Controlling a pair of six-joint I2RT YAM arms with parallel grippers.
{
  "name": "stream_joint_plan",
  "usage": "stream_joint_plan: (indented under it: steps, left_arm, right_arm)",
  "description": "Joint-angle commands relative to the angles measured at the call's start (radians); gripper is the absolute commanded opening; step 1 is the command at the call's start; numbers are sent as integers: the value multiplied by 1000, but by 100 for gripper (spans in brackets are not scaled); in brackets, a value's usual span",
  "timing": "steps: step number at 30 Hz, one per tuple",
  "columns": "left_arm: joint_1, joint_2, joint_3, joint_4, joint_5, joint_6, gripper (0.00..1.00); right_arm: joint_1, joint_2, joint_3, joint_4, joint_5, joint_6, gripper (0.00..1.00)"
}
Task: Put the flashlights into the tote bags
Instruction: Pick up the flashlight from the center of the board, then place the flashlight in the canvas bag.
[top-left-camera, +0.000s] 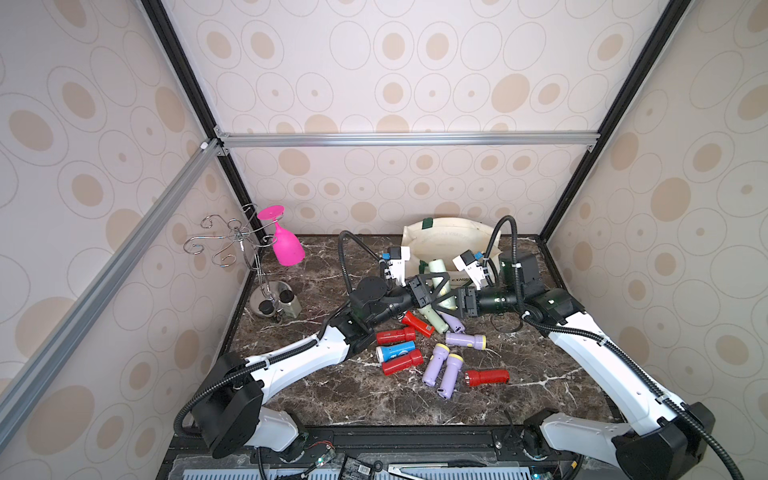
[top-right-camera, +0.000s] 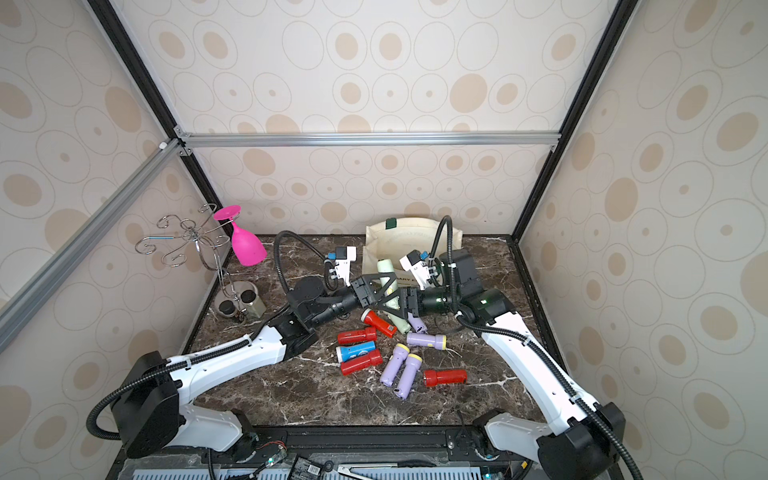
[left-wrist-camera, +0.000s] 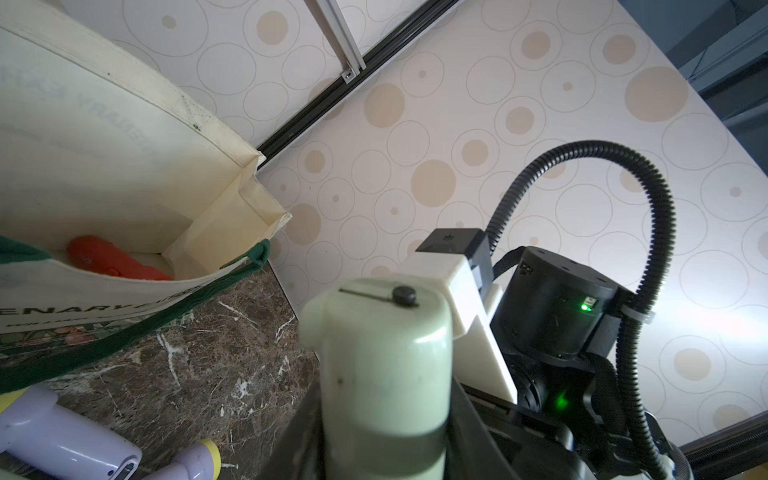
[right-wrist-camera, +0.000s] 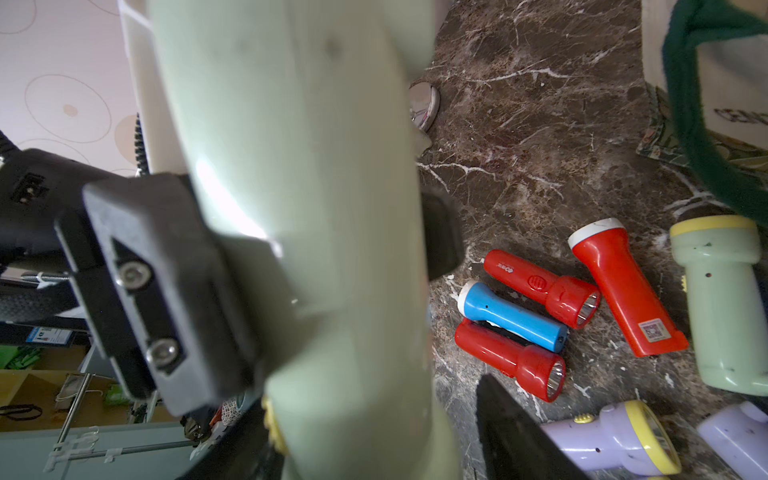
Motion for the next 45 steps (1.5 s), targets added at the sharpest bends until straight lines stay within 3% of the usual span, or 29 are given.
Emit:
stream_joint_plan:
  steps: [1,3,7,11,17,21,28,33,36,45]
  left_arm:
    - [-9,10,11,78,-4,-20,8]
    - [-11,13,9,88,-5,-23,8]
    - [-13,22,11,97,-5,-27,8]
    - [-14,18,3,97,-14,-27,12]
    - [-13,-3,-20,84,-39,-16,68]
    - [-11,-22,-22,44,-52,4,87]
    - [-3,-86,-63,-50,-117,39,89]
    - [2,-94,25,-419,-175,131,88]
    - [2,-90,64,-552,-183,178,88]
    - [1,-128,11,-540,-185,155,88]
  right_arm:
    - [-6,-32,-12,20,-12,-2,54]
    - [-7,-40,-9,29,-10,1,43]
    - [-7,-41,1,27,-11,5,37]
    - [-12,-43,19,16,-3,0,25]
    - [-43,-43,68,-55,61,-45,3]
    - [-68,4,149,-174,165,-112,0]
    - [-87,164,391,-407,455,-199,0]
    - [-101,307,580,-533,589,-227,0]
    - [-106,379,673,-566,630,-245,0]
    - [-112,674,1016,-692,713,-321,0]
